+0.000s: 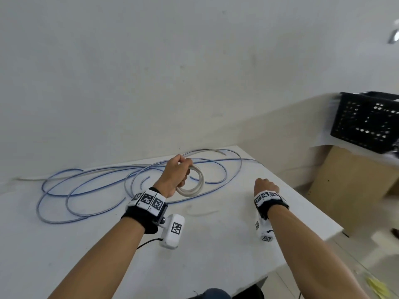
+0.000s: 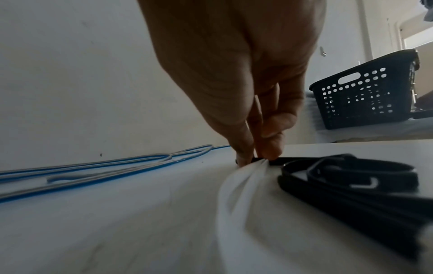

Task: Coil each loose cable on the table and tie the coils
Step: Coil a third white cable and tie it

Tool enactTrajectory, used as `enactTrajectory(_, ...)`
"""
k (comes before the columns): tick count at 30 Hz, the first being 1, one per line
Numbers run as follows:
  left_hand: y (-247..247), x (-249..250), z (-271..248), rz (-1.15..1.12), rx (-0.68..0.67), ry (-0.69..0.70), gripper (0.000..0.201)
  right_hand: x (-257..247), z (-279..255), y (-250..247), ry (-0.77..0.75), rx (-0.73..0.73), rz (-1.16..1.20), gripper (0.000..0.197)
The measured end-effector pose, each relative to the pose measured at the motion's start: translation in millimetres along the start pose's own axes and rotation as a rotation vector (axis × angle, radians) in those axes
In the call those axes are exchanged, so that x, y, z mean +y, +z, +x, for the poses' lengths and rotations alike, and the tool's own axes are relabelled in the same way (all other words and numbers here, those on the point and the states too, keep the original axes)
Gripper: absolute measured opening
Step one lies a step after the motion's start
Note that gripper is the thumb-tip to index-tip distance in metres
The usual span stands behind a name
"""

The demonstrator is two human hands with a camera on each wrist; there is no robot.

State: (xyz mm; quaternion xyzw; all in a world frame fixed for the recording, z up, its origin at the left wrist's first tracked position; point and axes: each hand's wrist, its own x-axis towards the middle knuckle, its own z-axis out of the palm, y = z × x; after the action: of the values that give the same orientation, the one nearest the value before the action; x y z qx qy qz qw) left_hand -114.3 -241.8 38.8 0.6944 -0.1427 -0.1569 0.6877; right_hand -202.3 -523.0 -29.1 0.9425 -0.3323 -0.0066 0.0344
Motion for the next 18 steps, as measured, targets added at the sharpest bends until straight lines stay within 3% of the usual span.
enactTrajectory(6,-15.0,-1.3,2.4,-0.036,0.069,-0.007,0.027,-22.3,15.8,-13.9,-0.065,0.082,0.025,0.021)
enactTrajectory(9,-20.3,-6.3,8.4,-0.064,0.153,-0.006,0.025,-50.9,26.1,-33.2,-0.123,0.194,0.175,0.02)
enactTrajectory(13,-34.8,-8.5,16.2,-0.125,0.292,0.034,0.02,-95.8,35.1,-58.9,-0.179,0.303,0.746,0.015)
enactTrajectory(16,-51.5,-7.6,22.5,-0.137,0.381,0.073,0.017,-136.8,26.9,-81.7,-0.274,0.22,1.294,0.011)
enactTrajectory(18,-64.1,-9.7,26.5,-0.147,0.434,0.095,0.016,-167.3,12.9,-97.1,-0.353,0.148,1.527,0.013)
